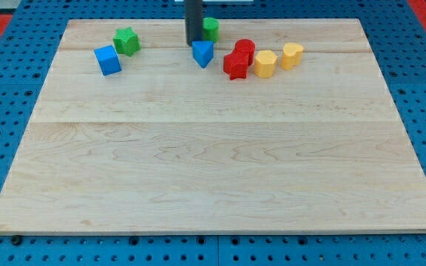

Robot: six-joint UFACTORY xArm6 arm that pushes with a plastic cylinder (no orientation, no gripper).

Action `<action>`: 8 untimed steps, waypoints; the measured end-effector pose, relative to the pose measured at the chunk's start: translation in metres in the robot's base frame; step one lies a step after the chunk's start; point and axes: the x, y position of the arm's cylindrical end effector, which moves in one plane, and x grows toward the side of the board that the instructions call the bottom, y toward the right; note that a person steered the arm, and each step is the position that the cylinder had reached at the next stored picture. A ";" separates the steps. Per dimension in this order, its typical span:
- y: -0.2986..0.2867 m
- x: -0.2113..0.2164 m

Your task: Keep the blue triangle in between the blue cube and red star

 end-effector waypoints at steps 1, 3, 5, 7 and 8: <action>-0.016 0.000; -0.023 0.000; -0.014 0.002; 0.076 0.001; 0.032 0.020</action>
